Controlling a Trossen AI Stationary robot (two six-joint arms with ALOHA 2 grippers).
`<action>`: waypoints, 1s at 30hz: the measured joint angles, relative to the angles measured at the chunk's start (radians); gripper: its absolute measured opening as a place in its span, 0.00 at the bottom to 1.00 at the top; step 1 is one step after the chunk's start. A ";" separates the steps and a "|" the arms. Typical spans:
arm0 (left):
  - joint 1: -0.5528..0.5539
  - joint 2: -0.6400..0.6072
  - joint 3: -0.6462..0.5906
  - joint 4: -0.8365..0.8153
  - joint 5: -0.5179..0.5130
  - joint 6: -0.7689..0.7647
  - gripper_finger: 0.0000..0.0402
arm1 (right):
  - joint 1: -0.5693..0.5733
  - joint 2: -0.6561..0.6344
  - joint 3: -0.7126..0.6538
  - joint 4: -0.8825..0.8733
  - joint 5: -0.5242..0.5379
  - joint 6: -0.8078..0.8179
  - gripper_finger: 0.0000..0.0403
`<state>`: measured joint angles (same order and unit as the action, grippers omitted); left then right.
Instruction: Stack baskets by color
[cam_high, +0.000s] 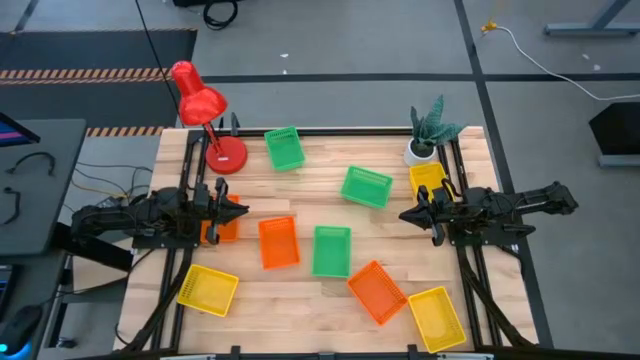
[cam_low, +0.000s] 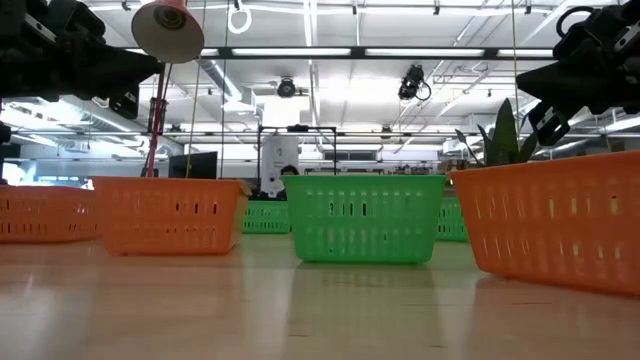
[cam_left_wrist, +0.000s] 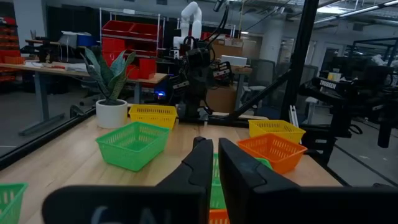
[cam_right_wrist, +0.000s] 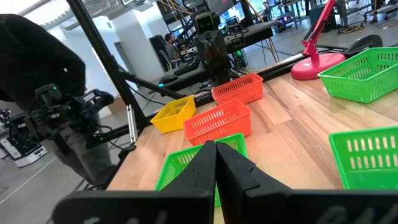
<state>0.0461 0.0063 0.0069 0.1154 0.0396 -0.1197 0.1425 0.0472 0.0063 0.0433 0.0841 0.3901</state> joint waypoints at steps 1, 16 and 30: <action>0.000 0.000 0.000 0.000 0.000 0.000 0.08 | 0.000 0.000 0.000 0.000 0.000 0.000 0.03; 0.000 0.000 0.000 0.000 0.000 0.000 0.09 | 0.000 0.000 0.000 0.000 0.000 0.000 0.03; 0.000 0.000 0.000 0.000 0.000 0.000 0.08 | 0.000 0.000 0.000 0.000 0.000 0.000 0.03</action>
<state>0.0460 0.0063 0.0069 0.1154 0.0398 -0.1196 0.1422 0.0473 0.0065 0.0433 0.0840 0.3901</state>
